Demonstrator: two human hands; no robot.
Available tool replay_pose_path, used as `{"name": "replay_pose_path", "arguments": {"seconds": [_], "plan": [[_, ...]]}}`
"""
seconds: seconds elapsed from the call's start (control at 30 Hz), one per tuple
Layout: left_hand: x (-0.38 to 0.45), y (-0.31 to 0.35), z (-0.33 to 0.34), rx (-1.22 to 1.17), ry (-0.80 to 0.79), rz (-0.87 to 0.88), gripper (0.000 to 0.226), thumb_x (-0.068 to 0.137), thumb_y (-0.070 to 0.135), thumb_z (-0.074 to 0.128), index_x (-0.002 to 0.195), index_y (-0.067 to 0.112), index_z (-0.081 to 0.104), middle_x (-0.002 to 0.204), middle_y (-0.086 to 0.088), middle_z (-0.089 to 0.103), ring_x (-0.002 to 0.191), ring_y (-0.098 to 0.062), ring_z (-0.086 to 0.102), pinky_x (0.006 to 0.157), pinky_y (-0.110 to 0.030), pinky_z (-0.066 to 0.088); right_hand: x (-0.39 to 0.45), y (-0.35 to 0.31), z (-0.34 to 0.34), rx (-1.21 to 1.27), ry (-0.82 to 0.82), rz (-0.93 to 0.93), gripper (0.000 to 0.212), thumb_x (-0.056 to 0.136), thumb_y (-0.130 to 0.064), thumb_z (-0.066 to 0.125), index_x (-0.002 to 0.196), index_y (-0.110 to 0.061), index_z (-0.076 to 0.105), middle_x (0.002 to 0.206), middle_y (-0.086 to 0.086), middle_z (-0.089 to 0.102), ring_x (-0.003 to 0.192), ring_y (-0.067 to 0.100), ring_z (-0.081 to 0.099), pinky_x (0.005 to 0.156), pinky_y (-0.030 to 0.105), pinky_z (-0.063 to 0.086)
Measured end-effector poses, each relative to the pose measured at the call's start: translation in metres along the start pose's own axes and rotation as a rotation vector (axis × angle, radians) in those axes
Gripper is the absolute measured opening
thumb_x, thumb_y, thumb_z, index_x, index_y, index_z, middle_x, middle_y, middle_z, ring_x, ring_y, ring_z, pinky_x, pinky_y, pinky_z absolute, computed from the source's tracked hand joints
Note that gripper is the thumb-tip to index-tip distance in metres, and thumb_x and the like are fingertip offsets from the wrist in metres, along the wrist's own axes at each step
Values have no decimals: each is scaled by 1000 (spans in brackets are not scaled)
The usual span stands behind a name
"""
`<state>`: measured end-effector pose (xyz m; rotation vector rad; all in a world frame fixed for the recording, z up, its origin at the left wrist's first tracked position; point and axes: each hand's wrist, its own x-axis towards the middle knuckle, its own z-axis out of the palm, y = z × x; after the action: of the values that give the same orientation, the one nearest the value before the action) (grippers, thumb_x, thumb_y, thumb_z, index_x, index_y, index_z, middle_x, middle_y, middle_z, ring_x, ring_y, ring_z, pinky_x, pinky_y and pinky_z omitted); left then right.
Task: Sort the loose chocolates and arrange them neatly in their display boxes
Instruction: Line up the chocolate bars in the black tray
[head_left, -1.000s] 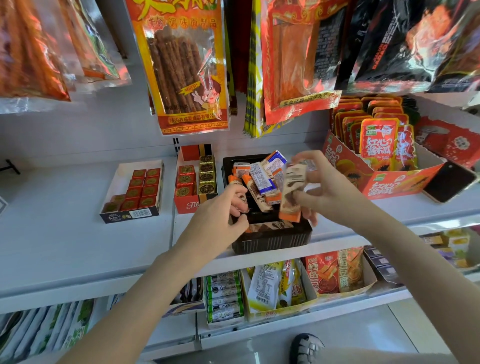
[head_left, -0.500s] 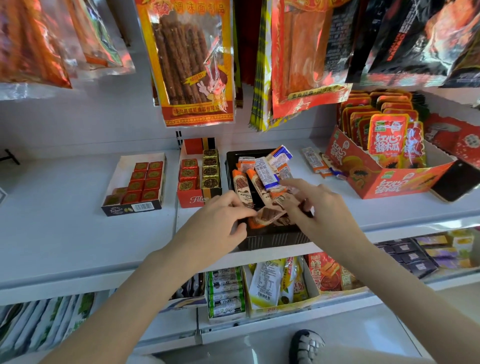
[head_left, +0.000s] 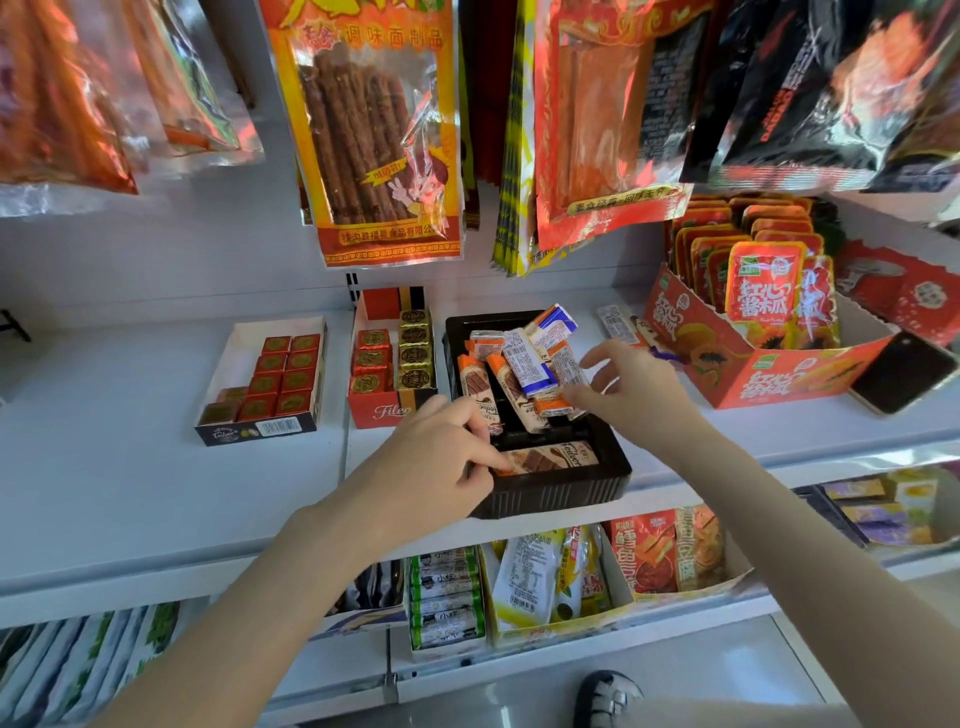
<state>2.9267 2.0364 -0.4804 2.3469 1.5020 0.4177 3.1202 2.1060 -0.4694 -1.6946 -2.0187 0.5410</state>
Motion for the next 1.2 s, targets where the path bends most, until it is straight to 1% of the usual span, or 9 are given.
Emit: {"name": "replay_pose_path", "arguments": {"seconds": [0.17, 0.3, 0.4, 0.57, 0.67, 0.77, 0.93, 1.07, 1.2], "plan": [[21, 4, -13, 46, 199, -23, 40, 89, 19, 51, 128, 31, 50, 111, 7, 44, 105, -8, 35, 96, -26, 32, 6, -5, 10, 21, 30, -39, 28, 82, -25, 65, 105, -14, 51, 72, -3, 57, 67, 14, 57, 52, 20, 38], [42, -1, -12, 180, 71, -93, 62, 88, 21, 53, 141, 38, 25, 142, 4, 28, 126, -18, 24, 104, -36, 26, 11, 9, -4, 220, 155, 82, 22, 85, -19, 62, 102, -9, 52, 80, 10, 67, 67, 21, 60, 63, 33, 50], [52, 5, -6, 247, 32, -87, 68, 87, 17, 53, 142, 39, 20, 146, 1, 22, 130, -21, 21, 106, -38, 24, 13, 26, -18, 339, 241, 205, 20, 86, -12, 60, 103, -5, 53, 81, 12, 66, 56, 16, 59, 57, 26, 49], [61, 7, 1, 355, 40, -24, 67, 87, 14, 53, 141, 40, 23, 151, 4, 15, 135, -22, 12, 107, -41, 19, 9, 40, -5, 139, -8, 232, 12, 85, -15, 60, 94, -9, 56, 85, 13, 67, 61, 18, 57, 56, 25, 44], [67, 5, 3, 353, 40, 13, 61, 88, 18, 54, 139, 39, 29, 149, 7, 22, 133, -20, 18, 104, -40, 23, 10, 38, -5, -4, -44, 93, 11, 85, -13, 58, 89, -8, 67, 93, 10, 70, 74, 17, 57, 69, 26, 47], [72, 5, 3, 295, 107, 61, 48, 90, 22, 52, 134, 35, 40, 140, 10, 38, 124, -18, 29, 97, -34, 34, 12, 29, -10, 40, 47, -56, 15, 87, -15, 56, 92, -8, 68, 95, 5, 69, 75, 10, 55, 62, 8, 39], [72, 1, -3, 141, 275, 20, 40, 88, 18, 54, 127, 28, 52, 123, 4, 58, 109, -19, 44, 89, -33, 40, 14, 7, 2, -68, -120, -286, 26, 83, -28, 62, 106, -16, 62, 94, 3, 58, 77, 14, 51, 56, 5, 33], [63, -4, -7, 72, 381, 8, 39, 86, 14, 57, 125, 21, 54, 117, 0, 62, 103, -19, 56, 83, -29, 45, 16, -2, 6, -108, -148, -255, 33, 79, -25, 68, 109, -16, 57, 95, 3, 55, 77, 14, 47, 58, 17, 33], [53, -11, -6, 70, 449, -20, 33, 85, 12, 59, 117, 17, 56, 112, -2, 63, 100, -18, 57, 75, -19, 36, 18, -6, 8, 17, -145, -101, 30, 77, -18, 70, 101, -15, 52, 93, 4, 63, 70, 15, 53, 51, 17, 37]]}}
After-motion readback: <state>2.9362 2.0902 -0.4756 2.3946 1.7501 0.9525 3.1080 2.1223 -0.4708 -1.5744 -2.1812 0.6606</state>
